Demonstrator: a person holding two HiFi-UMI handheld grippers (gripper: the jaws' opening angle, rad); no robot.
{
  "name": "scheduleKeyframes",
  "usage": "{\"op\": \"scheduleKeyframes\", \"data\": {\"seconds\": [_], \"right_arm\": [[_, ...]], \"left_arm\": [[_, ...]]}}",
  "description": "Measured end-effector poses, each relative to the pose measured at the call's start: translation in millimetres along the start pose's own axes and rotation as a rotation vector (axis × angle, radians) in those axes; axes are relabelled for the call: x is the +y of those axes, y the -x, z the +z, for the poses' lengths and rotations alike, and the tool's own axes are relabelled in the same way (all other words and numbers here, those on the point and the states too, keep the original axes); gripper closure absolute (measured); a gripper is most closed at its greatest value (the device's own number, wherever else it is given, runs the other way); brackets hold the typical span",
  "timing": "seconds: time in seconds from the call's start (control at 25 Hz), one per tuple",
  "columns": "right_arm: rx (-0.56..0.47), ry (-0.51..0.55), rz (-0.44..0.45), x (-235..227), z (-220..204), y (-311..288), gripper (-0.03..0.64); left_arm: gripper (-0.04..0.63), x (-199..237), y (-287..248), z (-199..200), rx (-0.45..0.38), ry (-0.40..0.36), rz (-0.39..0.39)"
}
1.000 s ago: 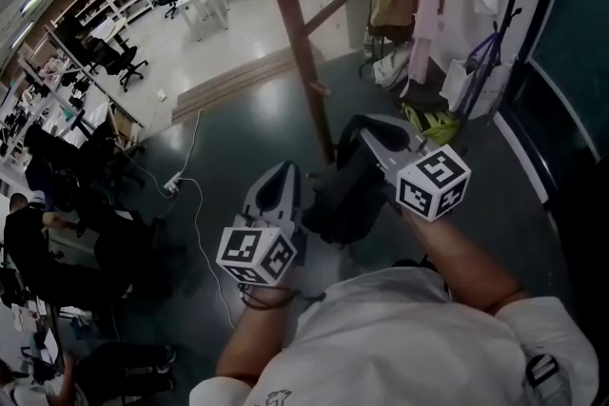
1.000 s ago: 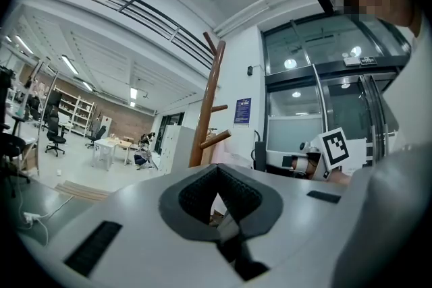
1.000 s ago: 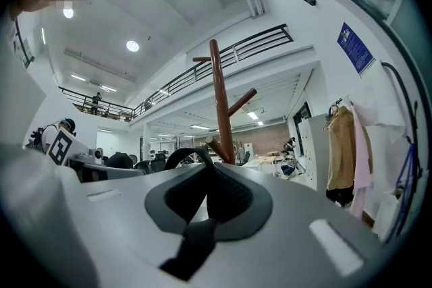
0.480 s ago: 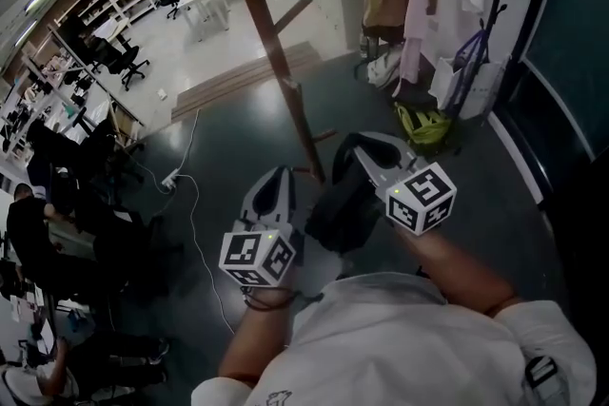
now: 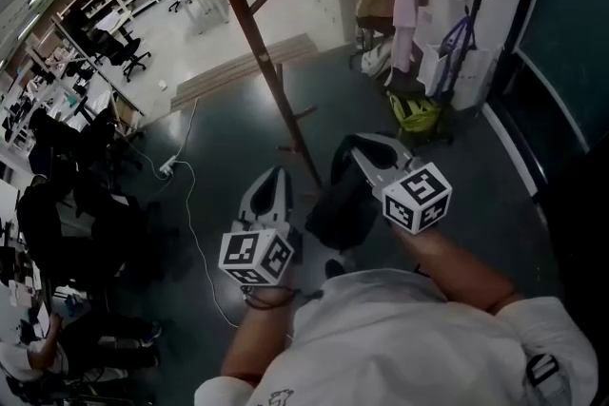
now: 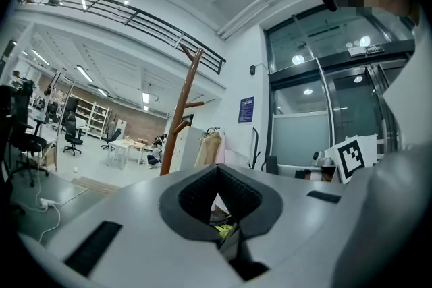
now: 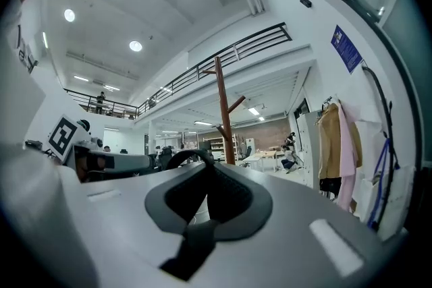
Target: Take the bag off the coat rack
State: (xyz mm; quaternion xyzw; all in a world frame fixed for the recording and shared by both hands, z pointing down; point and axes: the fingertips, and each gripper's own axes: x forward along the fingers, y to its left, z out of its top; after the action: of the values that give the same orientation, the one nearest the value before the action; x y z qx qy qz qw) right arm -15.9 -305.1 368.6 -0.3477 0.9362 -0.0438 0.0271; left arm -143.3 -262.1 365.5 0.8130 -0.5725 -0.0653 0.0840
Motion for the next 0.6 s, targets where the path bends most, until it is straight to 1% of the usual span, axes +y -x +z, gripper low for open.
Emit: {"op": "scheduleKeyframes", "data": {"seconds": [0.12,0.32,0.6], "right_arm": [[-0.010,-0.002,0.003,8,0,26,0.592],[0.017,-0.017,0.037,28,-13,65,0.592],[0.046,-0.030,0.057,53,-29,107,0.592]], "left_arm": [[0.589,-18,20,-8,0.003,-0.001,0.022],[0.589,-51,62,-31,0.031,0.008,0.049],[0.589,-69,111,-42,0.020,0.020,0.113]]}}
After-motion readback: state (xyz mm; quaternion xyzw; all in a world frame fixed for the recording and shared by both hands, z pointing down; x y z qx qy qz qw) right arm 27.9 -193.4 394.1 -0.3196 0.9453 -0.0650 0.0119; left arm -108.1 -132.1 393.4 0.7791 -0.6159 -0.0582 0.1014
